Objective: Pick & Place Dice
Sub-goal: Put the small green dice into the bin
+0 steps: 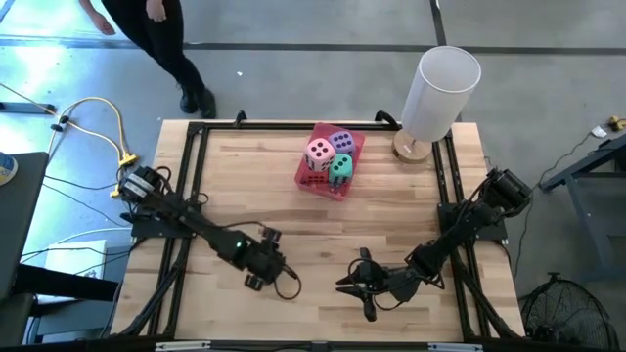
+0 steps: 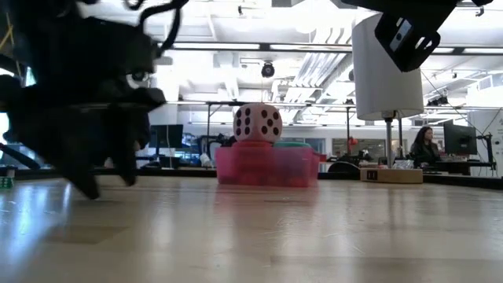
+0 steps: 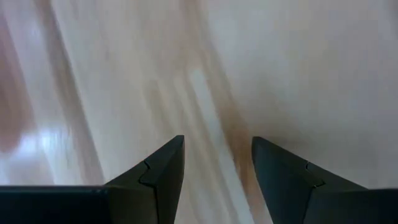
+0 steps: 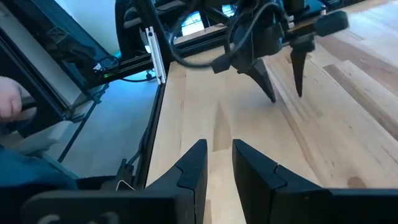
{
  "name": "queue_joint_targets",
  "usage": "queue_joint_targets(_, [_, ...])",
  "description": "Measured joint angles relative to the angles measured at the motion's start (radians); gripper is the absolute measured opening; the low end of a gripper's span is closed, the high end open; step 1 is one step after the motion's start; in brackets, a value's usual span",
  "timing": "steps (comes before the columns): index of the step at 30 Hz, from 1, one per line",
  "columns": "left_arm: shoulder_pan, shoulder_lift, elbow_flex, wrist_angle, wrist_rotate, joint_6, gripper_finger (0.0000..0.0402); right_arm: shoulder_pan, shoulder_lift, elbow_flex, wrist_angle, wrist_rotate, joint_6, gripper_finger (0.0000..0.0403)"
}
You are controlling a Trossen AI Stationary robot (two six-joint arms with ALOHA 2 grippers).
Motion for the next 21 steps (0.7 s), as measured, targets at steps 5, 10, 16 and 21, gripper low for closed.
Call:
queue_joint_targets(5, [-0.048, -0.014, -0.001, -0.132, -0.045, -0.179, 0.0179, -0.021, 0.000, 0.000, 0.001, 0.000, -0.022, 0.0065])
queue_joint_targets(10, [-0.062, -0.040, -0.001, -0.234, -0.038, -0.285, 0.0179, -0.045, 0.000, 0.000, 0.000, -0.003, -0.066, 0.0065])
queue_joint_targets(16, [-0.092, -0.097, -0.002, -0.334, -0.028, -0.402, 0.0179, -0.065, 0.000, 0.000, 0.000, -0.004, -0.123, 0.0065])
queue_joint_targets(21, [-0.139, -0.167, -0.002, -0.450, -0.021, -0.549, 0.0179, -0.086, 0.000, 0.000, 0.000, -0.004, -0.133, 0.0065])
